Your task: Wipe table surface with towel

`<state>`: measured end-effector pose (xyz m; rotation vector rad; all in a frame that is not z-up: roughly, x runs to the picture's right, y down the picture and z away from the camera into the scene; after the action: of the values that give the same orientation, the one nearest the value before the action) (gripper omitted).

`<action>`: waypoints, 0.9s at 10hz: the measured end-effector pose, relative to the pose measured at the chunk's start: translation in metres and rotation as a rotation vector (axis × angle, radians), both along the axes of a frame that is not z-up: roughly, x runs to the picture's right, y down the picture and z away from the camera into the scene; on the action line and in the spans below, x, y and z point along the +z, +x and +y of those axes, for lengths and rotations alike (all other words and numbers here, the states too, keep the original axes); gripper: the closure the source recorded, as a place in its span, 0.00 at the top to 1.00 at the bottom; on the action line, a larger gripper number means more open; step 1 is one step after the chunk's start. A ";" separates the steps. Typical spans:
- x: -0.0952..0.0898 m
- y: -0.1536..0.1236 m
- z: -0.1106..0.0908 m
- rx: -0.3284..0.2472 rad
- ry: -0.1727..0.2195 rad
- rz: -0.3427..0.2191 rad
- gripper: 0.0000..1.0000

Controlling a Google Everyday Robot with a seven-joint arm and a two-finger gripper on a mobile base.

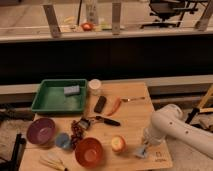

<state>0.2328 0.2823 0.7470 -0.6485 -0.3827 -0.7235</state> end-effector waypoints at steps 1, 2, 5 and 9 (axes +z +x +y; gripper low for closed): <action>0.003 0.018 -0.003 0.008 0.005 0.043 0.00; 0.007 0.034 -0.008 0.019 0.015 0.087 0.00; 0.039 0.050 -0.043 0.032 0.055 0.158 0.00; 0.048 0.022 -0.076 0.020 0.119 0.114 0.00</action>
<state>0.2543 0.2059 0.7954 -0.5697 -0.2388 -0.6814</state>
